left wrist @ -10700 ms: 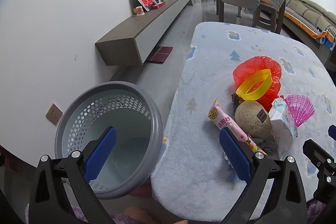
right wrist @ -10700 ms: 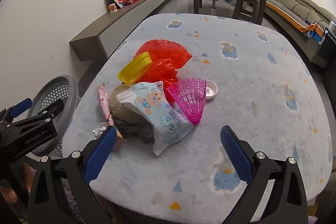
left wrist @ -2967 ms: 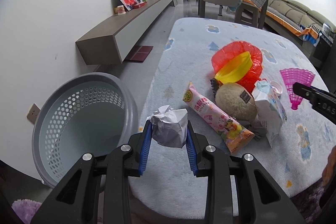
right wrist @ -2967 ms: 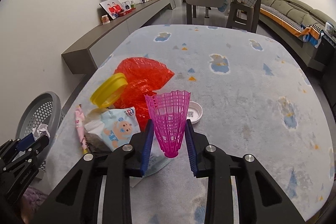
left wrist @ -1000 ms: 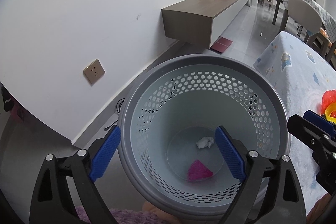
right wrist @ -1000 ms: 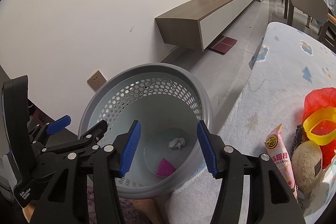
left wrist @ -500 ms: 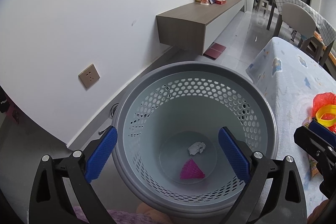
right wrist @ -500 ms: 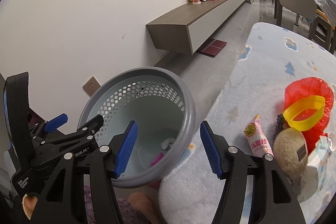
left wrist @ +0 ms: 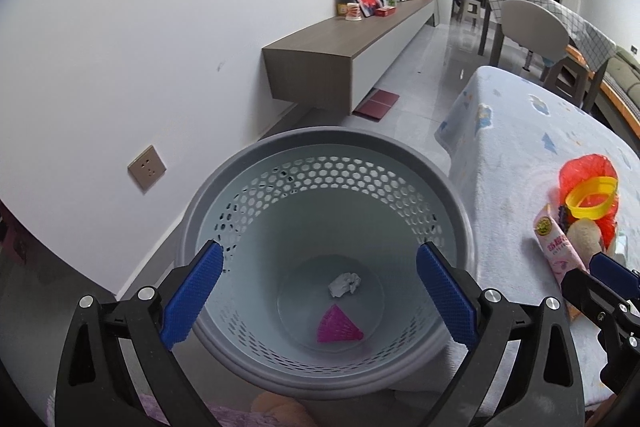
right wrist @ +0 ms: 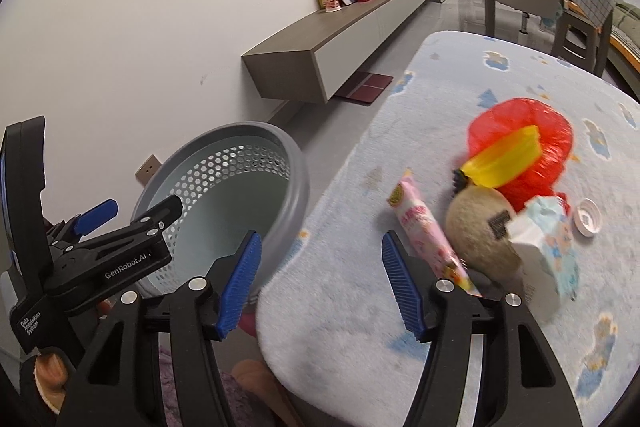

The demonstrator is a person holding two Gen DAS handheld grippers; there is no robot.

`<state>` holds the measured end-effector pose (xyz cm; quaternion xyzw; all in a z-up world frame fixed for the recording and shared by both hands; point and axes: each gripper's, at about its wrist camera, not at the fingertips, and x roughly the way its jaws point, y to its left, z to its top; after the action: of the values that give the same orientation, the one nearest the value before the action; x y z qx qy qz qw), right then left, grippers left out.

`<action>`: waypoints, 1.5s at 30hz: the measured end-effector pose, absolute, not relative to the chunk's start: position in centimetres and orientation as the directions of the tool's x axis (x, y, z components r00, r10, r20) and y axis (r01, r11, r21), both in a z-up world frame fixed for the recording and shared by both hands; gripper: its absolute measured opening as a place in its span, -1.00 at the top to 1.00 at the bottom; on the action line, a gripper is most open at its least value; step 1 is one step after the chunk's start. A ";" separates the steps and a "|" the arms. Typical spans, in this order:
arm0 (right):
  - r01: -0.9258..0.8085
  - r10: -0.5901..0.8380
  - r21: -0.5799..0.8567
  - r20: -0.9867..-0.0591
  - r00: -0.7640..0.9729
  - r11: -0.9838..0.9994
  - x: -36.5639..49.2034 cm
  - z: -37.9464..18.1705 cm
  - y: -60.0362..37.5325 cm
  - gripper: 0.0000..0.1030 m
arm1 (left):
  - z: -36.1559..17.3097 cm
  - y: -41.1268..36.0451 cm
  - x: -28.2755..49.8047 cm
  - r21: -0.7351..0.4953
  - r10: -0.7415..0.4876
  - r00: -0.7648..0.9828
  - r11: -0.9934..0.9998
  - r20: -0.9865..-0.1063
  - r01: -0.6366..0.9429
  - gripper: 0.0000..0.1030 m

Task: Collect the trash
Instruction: 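Move both grippers back over the table toward the remaining trash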

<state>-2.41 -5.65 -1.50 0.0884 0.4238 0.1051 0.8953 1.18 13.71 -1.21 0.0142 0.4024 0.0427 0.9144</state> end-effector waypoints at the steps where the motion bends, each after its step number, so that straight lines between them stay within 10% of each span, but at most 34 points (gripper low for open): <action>1: -0.106 0.254 0.242 -0.740 0.622 0.964 -2.7 -1.5 -6.0 -0.17 | -1.2 13.4 1.1 0.059 0.083 0.674 0.997 -0.734 -0.058 -0.86; 21: 0.124 0.052 0.169 -0.769 0.637 0.978 -8.3 -2.2 -16.6 -0.28 | -1.0 6.9 -0.6 0.047 -0.028 0.694 0.995 -0.720 0.089 -0.86; 45: 0.004 0.073 0.090 -0.826 0.558 0.996 -3.4 -5.0 -19.0 -0.44 | -4.1 1.5 0.2 0.091 -0.039 0.634 0.981 -0.772 0.172 -0.86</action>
<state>-3.42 -19.01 -5.00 0.0408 0.4696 0.0197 0.8817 0.17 1.50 -4.10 0.0782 0.4238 -0.0586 0.9004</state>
